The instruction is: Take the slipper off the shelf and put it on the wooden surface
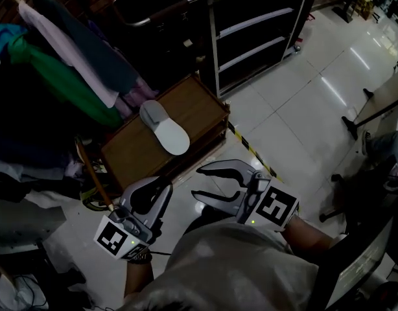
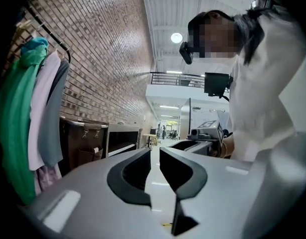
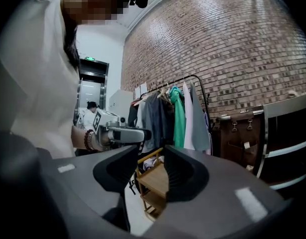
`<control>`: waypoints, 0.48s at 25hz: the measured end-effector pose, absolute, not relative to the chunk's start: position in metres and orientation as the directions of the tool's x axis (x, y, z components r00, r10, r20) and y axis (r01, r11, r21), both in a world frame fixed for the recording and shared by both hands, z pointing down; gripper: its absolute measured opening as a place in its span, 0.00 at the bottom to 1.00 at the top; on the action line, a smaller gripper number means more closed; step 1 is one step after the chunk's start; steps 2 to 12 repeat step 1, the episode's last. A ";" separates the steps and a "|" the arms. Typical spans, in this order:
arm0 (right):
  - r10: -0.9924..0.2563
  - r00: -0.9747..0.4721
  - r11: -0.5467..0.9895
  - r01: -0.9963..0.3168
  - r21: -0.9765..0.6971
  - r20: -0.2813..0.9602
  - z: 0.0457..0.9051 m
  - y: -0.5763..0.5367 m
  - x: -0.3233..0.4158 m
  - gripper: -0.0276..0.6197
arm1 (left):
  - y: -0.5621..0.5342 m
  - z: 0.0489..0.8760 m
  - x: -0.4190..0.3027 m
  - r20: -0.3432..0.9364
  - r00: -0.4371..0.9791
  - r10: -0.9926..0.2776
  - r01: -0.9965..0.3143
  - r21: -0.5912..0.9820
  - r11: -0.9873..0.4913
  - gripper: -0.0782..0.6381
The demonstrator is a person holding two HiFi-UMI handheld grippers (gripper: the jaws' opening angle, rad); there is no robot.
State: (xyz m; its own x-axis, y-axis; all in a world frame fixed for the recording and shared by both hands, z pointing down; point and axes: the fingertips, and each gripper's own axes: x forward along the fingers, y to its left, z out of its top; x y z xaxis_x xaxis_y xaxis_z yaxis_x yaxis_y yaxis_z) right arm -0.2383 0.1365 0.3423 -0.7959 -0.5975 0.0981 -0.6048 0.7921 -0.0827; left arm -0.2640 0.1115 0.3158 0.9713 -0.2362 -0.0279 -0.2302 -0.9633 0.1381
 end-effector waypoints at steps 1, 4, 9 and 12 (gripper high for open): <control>-0.593 -0.799 0.795 -0.600 -0.089 0.094 0.341 0.137 -0.244 0.30 | 0.116 0.316 -0.266 -0.022 0.974 -0.225 -0.220 0.134 -0.966 0.16; -0.593 -0.799 0.795 -0.600 -0.089 0.094 0.341 0.137 -0.244 0.30 | 0.116 0.316 -0.266 -0.022 0.974 -0.225 -0.220 0.134 -0.966 0.16; -0.593 -0.799 0.795 -0.600 -0.089 0.094 0.341 0.137 -0.244 0.30 | 0.116 0.316 -0.266 -0.022 0.974 -0.225 -0.220 0.134 -0.966 0.16; -0.593 -0.799 0.795 -0.600 -0.089 0.094 0.341 0.137 -0.244 0.30 | 0.116 0.316 -0.266 -0.022 0.974 -0.225 -0.220 0.134 -0.966 0.16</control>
